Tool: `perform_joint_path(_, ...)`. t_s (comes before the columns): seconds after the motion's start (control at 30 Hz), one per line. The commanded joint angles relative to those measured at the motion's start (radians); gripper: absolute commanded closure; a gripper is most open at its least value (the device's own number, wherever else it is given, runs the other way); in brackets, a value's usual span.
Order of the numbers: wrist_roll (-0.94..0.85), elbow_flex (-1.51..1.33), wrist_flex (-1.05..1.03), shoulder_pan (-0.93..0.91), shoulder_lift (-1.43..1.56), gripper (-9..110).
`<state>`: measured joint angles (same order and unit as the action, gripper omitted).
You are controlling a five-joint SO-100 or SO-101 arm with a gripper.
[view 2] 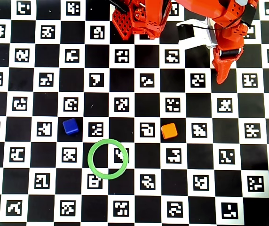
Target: Grab the red cube then put it in the green circle then put the blue cube on top and finally the orange cube on top
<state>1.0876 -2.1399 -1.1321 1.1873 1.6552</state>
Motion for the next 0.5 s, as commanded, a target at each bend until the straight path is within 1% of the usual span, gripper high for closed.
perform_joint_path(0.0, 0.012, 0.051, 0.021, 0.017, 0.009, 50)
perform_joint_path(0.47, 0.017, 0.049, 0.138, -0.021, -0.04, 52)
